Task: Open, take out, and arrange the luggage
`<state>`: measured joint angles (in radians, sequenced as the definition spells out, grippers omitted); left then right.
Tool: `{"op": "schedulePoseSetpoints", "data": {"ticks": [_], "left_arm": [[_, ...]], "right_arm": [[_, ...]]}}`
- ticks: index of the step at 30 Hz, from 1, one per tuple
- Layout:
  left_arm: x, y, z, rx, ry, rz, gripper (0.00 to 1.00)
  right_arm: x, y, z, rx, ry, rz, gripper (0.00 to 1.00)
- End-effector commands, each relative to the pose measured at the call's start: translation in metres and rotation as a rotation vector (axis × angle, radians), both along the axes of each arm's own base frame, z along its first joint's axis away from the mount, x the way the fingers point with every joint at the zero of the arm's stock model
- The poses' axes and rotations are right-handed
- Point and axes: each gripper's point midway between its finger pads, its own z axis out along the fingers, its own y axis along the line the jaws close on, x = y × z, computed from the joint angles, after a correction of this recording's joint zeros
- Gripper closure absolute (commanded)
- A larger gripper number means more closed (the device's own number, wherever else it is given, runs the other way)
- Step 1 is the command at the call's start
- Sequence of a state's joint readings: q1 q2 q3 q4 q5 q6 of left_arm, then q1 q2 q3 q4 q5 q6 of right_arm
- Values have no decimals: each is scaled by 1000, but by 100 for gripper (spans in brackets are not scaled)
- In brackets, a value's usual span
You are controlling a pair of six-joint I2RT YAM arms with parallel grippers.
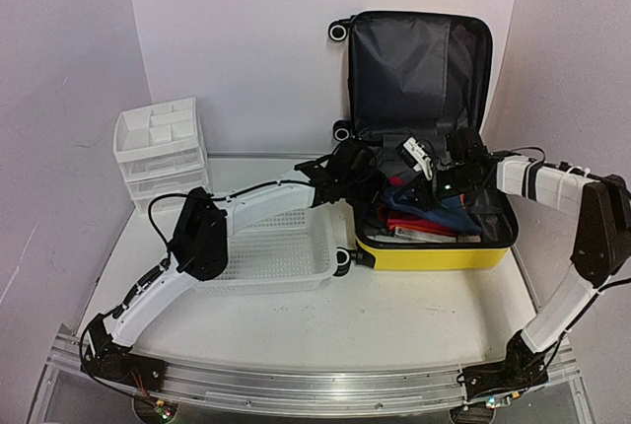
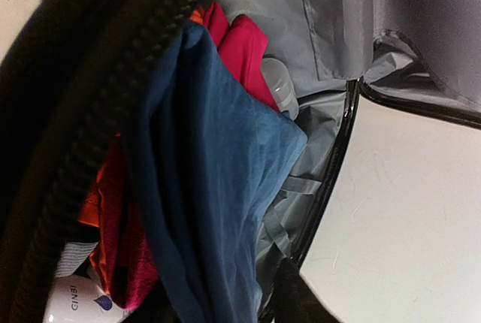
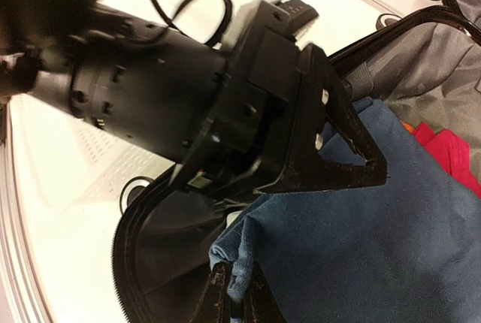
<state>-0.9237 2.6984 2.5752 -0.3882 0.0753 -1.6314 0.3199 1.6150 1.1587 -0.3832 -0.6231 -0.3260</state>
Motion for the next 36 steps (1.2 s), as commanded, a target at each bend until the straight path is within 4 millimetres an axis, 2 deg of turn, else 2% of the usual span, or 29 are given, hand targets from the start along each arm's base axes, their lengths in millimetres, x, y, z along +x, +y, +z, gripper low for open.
{"op": "schedulePoseSetpoints", "data": {"ticks": [1,4,7,10,12,14,16,17,21,25,30,36], "left_arm": [[0,13,-60,121,37,-24,68],[6,11,-48,111,-29,-46,80],[13,11,-26,108,-125,-63,96],[17,9,-3,118,-246,-100,100],[18,8,15,130,-331,-125,100],[18,7,33,146,-415,-148,100],[17,7,49,162,-490,-174,100],[16,8,56,174,-522,-184,100],[6,9,88,235,-674,-231,100],[0,10,106,286,-758,-235,100],[-10,18,123,342,-814,-231,100],[-26,31,144,398,-855,-232,100]], "right_arm": [[-13,8,38,57,-94,54,100],[-17,4,35,40,-90,43,100],[-22,0,31,24,-82,29,100],[-24,-5,29,18,-61,-5,90],[-24,-9,29,18,-37,-47,75],[-24,-13,31,19,4,-105,53],[-23,-24,35,6,45,-205,11],[-24,-30,38,1,55,-255,3],[-22,-61,54,-30,67,-481,2],[-27,-91,66,-58,97,-630,2],[-39,-104,71,-72,86,-660,2],[-46,-108,76,-77,75,-658,2]]}}
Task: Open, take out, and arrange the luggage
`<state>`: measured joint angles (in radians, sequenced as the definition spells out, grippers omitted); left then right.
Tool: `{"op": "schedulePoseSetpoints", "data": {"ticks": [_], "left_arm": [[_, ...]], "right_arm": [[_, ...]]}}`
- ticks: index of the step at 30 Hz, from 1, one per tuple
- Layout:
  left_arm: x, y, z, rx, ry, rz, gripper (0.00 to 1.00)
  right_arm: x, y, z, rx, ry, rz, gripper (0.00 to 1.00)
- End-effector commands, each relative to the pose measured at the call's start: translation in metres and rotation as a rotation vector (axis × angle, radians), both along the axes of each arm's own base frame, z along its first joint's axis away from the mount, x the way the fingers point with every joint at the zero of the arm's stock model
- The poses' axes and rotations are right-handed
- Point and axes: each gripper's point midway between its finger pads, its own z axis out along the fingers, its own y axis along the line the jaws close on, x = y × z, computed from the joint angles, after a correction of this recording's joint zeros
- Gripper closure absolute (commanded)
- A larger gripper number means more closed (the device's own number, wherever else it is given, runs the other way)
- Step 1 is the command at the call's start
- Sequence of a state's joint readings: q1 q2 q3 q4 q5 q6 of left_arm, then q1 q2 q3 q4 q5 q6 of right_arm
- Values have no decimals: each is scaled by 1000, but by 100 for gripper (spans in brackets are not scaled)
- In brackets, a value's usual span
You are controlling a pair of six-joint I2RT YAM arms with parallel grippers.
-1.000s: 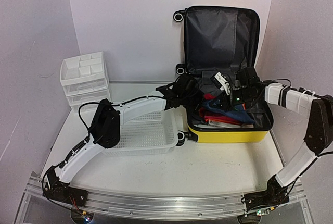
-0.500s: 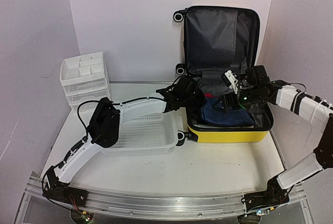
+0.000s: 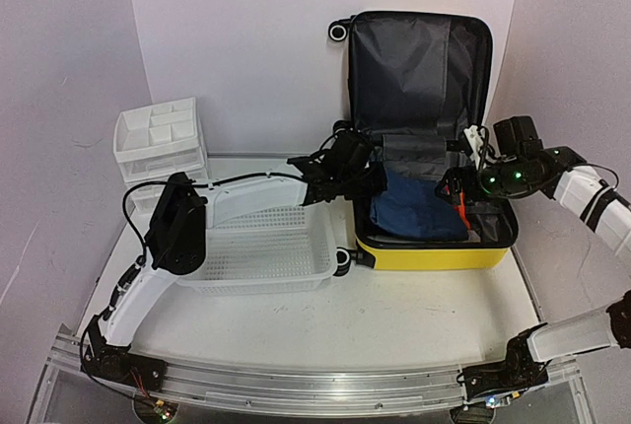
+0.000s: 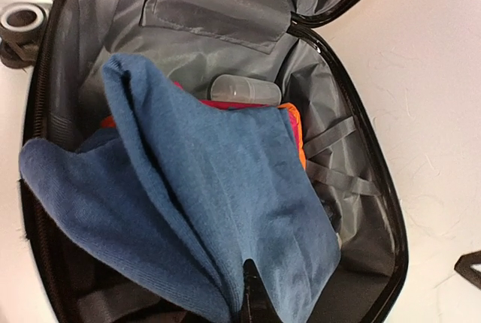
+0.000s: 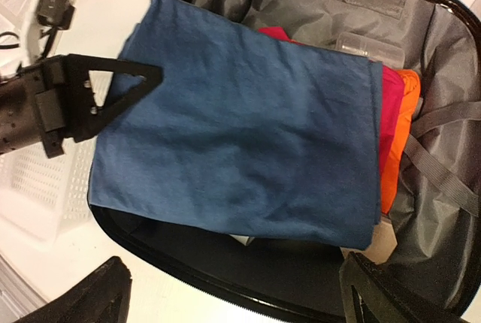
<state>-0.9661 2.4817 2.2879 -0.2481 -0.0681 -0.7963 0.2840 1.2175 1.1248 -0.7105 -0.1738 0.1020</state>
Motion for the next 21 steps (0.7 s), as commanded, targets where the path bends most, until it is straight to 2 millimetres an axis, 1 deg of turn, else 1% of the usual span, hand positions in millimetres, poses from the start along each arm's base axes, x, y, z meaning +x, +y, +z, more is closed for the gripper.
{"op": "schedulePoseSetpoints", "data": {"ticks": [1,4,8,10,11,14,21], "left_arm": [[-12,20,101,-51,-158,22,100],[-18,33,97,-7,-115,32,100],[-28,55,99,40,-74,39,100],[-33,69,101,51,-44,47,100],[-35,77,98,62,-30,45,100],[-44,98,99,102,-27,35,100],[-68,153,88,163,34,23,100]], "right_arm": [[-4,-7,18,0,-42,-28,2],[-5,-7,22,-1,-53,-27,2],[-8,-9,25,-5,-57,-27,2],[-9,-9,24,-5,-53,-25,2],[-9,-8,23,-4,-50,-25,2],[-10,-8,23,0,-47,-24,2],[-10,-7,29,10,-54,-22,2]]}}
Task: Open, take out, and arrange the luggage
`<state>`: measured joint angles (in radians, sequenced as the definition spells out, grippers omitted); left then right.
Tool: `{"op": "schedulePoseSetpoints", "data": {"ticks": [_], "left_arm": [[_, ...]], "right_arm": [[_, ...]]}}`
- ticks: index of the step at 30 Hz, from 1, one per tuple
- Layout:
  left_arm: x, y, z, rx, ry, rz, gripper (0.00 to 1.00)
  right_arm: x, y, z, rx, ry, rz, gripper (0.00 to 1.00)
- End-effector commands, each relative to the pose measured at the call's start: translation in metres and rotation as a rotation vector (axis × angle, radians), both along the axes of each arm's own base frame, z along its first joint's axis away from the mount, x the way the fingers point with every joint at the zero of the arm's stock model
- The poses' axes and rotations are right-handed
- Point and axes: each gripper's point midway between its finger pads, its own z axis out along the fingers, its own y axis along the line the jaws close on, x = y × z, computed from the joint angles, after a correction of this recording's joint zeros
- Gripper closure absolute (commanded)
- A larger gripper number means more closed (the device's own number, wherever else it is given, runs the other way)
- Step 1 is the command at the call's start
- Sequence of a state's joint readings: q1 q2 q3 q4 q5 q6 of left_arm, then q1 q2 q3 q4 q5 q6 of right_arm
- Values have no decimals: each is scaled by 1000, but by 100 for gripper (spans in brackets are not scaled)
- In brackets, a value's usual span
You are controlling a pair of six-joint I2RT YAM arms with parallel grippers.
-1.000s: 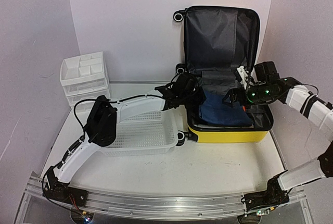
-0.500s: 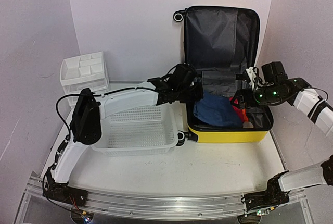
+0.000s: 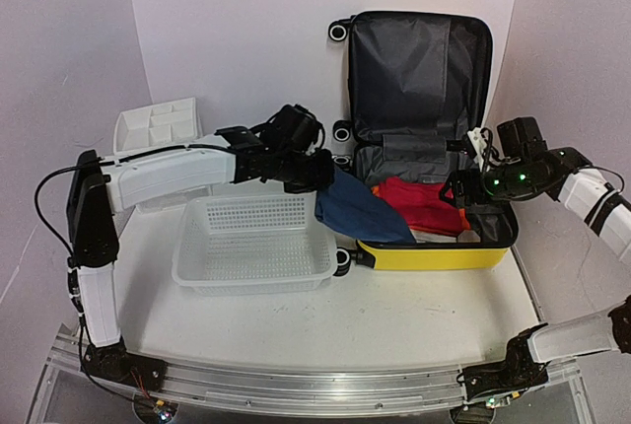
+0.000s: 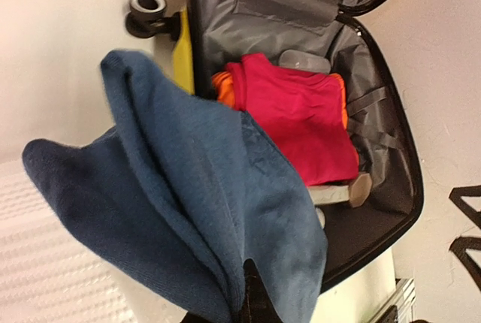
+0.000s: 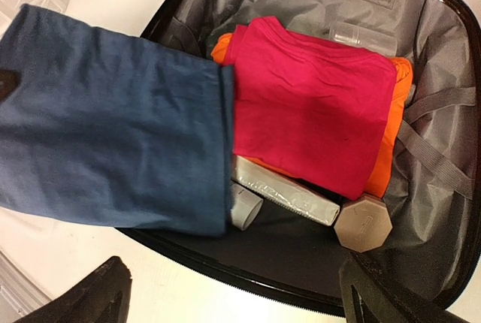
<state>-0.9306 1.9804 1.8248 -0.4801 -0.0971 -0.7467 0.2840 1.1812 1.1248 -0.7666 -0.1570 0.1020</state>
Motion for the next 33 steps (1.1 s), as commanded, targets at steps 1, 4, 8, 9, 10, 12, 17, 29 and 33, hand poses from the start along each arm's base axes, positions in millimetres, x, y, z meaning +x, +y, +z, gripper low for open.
{"op": "schedulePoseSetpoints", "data": {"ticks": [1,4,8,9,10,12,17,29,33], "left_arm": [[-19,41,42,-32,-36,-12,100],[-29,61,36,-14,-21,-15,100],[-39,83,24,3,7,-24,100],[-42,88,20,6,18,-27,100],[-44,94,17,9,26,-28,100],[-52,102,8,14,53,-49,100],[-59,133,-16,68,72,-94,100],[-26,206,-100,353,-44,-48,100],[-17,215,-100,388,-101,-17,100]], "right_arm": [[3,0,28,30,-71,-8,2],[3,2,30,37,-70,-5,2],[3,3,33,45,-70,-2,2],[3,3,34,47,-72,-1,2],[2,3,35,49,-73,-1,2],[1,3,36,51,-75,-3,2],[-2,2,42,55,-84,-7,2],[-5,4,41,69,-70,3,2],[-9,2,40,60,-65,5,2]]}}
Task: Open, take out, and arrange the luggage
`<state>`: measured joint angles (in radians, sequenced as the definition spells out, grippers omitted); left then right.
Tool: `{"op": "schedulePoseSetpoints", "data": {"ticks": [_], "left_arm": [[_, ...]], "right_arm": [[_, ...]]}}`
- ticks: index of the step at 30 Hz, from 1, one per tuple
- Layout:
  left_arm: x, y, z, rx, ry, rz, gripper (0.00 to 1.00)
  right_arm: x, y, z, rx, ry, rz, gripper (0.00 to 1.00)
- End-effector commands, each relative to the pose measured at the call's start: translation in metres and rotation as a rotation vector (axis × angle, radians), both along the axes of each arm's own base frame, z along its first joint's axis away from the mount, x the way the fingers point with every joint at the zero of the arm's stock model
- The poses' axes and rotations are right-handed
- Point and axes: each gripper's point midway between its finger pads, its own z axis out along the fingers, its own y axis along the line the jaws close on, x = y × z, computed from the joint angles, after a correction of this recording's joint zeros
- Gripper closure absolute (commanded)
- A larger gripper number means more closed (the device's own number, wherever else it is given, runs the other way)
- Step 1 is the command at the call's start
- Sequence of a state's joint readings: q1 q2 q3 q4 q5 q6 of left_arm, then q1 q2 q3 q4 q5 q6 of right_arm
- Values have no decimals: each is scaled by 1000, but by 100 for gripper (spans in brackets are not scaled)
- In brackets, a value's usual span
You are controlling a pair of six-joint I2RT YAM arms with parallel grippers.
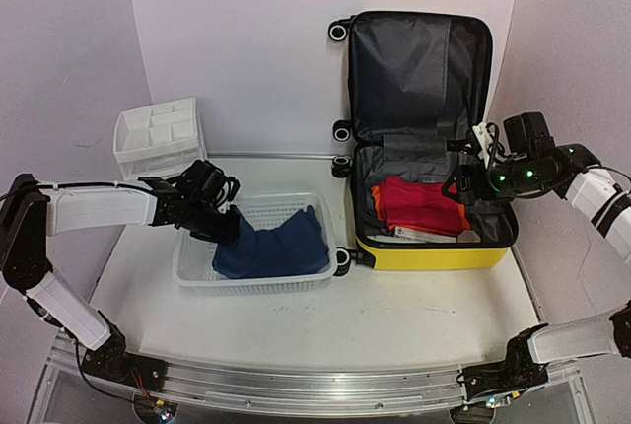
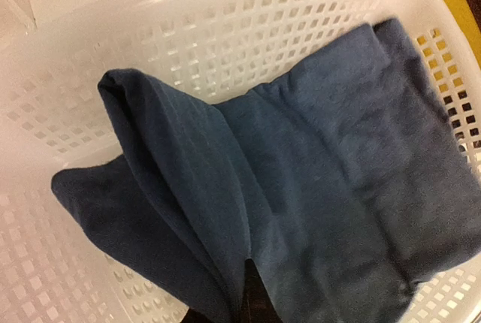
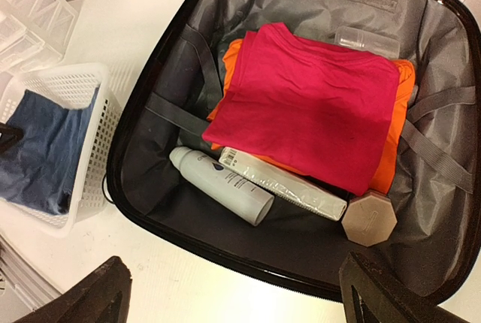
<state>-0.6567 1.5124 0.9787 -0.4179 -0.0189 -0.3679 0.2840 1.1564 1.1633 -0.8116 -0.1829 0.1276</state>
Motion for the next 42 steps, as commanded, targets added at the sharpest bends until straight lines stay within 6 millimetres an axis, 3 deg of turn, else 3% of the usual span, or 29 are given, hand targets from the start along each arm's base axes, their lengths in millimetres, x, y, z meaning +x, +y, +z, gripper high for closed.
{"op": "schedulePoseSetpoints", "data": {"ticks": [1,9,17,20,23,28,32,35,40,42], "left_arm": [[30,0,27,4,-201,-4,100],[39,7,22,69,-283,-29,100],[36,49,8,237,-234,115,99],[36,70,8,363,-198,181,83],[33,90,22,468,-151,260,56],[19,85,65,347,-165,255,39],[10,75,97,237,-208,196,34],[4,57,115,111,-226,130,31],[-4,37,133,-58,-296,57,27],[-6,36,148,-127,-368,56,17]], "right_arm": [[-1,0,24,20,-62,5,2],[1,4,24,30,-45,21,2],[2,5,19,25,-28,21,2],[2,5,12,16,-9,27,2],[3,5,5,6,12,29,2],[5,-5,-11,-58,67,-8,2],[8,-18,-22,-120,94,-69,2],[13,-25,-30,-136,123,-135,2],[19,-7,-39,-76,161,-78,2],[29,3,-41,-32,161,-56,2]]}}
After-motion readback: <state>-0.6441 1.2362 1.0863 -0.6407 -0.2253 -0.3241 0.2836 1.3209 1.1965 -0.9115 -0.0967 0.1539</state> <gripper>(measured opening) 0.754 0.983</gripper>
